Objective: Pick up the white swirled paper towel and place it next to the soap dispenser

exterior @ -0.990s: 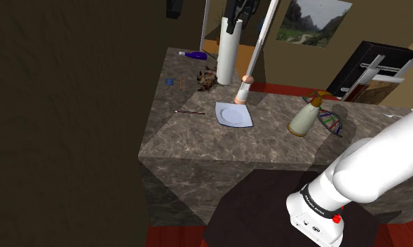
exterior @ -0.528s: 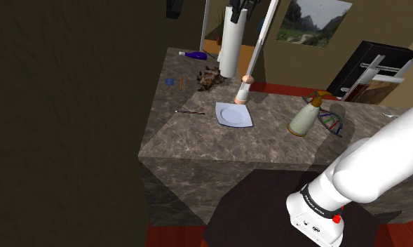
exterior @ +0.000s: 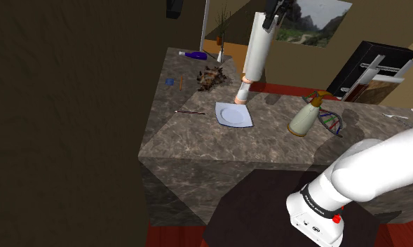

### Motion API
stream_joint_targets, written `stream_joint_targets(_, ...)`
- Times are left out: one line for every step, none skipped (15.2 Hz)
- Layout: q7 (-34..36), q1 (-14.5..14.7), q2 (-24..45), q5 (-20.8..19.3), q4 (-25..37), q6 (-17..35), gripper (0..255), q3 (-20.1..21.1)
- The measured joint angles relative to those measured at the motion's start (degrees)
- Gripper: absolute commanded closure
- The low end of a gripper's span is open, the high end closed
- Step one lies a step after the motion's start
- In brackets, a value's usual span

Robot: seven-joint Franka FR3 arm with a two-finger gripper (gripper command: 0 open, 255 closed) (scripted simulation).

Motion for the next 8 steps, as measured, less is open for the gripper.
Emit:
stream_joint_targets(-1.09,-0.25,-1.7,0.03,-1.77,0.1,255,-0.81)
stream_joint_targets(-2.22,-0.51,-3.46,0.01,-3.4,0.01,255,-1.67)
stream_joint_targets(-3.58,-0.84,-4.92,-0.13,-4.46,-0.34,255,-2.72)
stream_joint_targets(-4.65,-1.07,-5.94,-0.29,-5.11,-0.66,255,-3.52)
stream_joint_targets(-6.04,-1.41,-6.76,-0.56,-5.81,-0.72,255,-4.59)
stream_joint_targets(-7.27,-1.68,-8.34,-0.81,-7.25,-0.87,255,-5.53)
stream_joint_targets(-8.44,-1.94,-9.53,-1.07,-8.31,-0.93,255,-6.44)
stream_joint_targets(-9.54,-2.19,-11.11,-1.39,-9.77,-1.01,255,-7.31)
